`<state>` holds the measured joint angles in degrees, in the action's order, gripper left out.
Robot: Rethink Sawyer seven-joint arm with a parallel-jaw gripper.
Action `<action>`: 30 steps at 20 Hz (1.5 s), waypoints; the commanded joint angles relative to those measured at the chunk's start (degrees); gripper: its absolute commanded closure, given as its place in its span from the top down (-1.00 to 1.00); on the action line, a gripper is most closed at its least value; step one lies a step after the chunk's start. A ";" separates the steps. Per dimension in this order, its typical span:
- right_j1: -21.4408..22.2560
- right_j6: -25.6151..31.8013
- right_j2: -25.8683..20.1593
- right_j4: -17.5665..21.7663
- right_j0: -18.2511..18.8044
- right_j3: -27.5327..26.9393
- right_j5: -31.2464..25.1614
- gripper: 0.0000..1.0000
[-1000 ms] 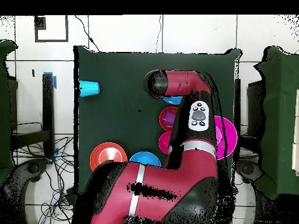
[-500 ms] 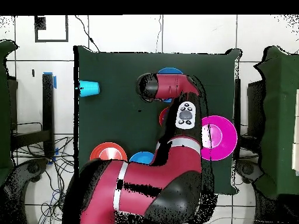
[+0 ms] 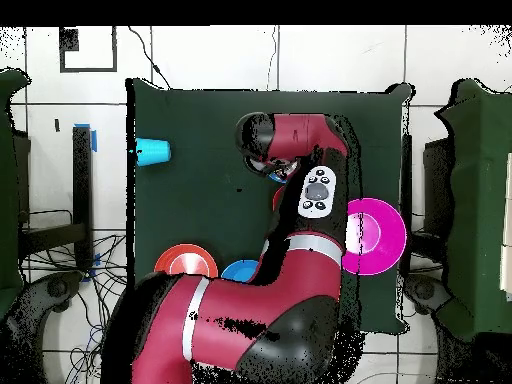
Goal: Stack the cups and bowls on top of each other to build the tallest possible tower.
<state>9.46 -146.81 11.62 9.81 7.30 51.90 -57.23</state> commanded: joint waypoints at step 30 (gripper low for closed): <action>1.75 -0.70 7.09 3.11 -13.87 -1.33 -18.03 1.00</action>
<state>12.33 -146.81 19.31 10.16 -4.61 44.41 -68.69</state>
